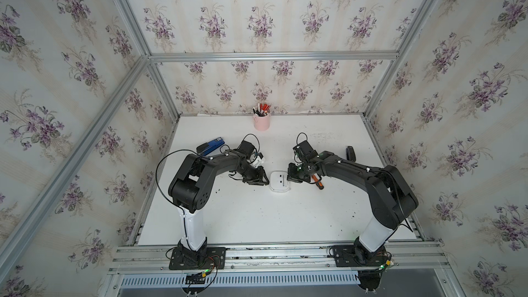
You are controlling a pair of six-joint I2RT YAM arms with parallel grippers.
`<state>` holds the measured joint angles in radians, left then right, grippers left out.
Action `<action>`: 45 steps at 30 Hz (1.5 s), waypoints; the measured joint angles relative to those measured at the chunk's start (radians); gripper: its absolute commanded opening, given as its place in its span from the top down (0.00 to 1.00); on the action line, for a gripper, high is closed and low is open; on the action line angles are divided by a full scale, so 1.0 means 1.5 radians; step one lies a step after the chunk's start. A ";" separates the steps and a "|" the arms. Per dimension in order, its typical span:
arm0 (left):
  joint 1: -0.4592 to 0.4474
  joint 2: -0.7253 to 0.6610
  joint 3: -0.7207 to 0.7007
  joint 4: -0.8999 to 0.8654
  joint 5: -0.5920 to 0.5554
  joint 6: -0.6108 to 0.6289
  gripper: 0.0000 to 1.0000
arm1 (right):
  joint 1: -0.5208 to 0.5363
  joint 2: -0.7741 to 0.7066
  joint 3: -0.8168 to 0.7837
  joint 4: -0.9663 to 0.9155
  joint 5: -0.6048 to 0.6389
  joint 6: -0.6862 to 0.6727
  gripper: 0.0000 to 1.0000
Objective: Remove the battery from the alarm
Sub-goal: Install the cover on the alarm.
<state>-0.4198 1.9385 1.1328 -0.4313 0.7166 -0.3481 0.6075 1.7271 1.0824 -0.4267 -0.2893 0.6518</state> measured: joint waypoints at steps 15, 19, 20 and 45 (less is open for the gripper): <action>0.000 0.000 -0.001 0.001 0.000 0.000 0.64 | -0.001 -0.010 -0.030 0.047 -0.014 0.022 1.00; 0.000 0.000 -0.001 0.001 0.000 0.000 0.64 | -0.001 -0.012 -0.036 0.057 -0.014 0.022 1.00; -0.001 -0.001 -0.002 0.001 0.000 0.000 0.64 | 0.000 -0.014 -0.040 0.062 -0.012 0.023 1.00; -0.005 0.003 0.002 0.001 0.003 0.000 0.64 | 0.010 -0.042 -0.067 0.079 0.025 0.014 1.00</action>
<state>-0.4271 1.9423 1.1358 -0.4305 0.7212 -0.3481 0.6228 1.6634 0.9813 -0.3088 -0.2516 0.6724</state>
